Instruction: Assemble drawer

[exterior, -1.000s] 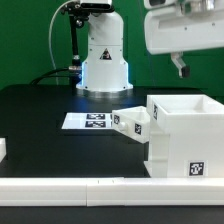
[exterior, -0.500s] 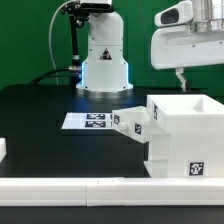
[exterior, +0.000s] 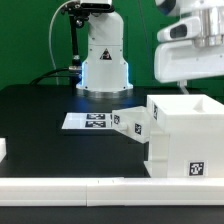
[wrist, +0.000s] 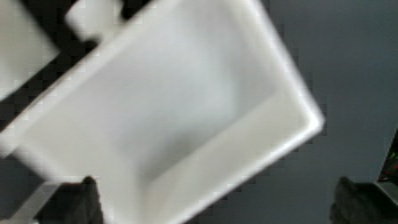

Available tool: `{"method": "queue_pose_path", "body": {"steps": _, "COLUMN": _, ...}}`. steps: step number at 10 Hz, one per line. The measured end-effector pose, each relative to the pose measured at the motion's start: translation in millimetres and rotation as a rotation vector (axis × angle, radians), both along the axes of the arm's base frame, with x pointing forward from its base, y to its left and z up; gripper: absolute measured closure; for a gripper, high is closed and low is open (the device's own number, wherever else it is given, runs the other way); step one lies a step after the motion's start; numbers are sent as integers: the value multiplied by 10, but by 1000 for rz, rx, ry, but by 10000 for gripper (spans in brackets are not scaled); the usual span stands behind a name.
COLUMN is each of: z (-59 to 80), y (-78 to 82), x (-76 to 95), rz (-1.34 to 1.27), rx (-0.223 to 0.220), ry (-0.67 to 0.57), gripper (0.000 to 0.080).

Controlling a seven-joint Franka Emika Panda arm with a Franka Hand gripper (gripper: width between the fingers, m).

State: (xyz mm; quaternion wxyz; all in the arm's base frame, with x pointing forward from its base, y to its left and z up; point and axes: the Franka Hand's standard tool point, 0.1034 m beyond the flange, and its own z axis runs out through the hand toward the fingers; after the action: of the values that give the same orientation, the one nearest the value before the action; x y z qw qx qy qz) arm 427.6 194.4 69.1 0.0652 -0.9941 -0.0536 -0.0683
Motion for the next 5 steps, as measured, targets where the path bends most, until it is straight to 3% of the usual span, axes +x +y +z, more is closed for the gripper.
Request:
{"method": "queue_pose_path", "body": {"steps": 3, "z": 28, "y": -50, "x": 54, "rz": 180, "rx": -27, "ry": -27, "gripper": 150}}
{"method": "queue_pose_path", "body": {"steps": 5, "z": -76, "y": 3, "x": -56, "rz": 330, "rx": -46, "ry": -55, "gripper": 150}}
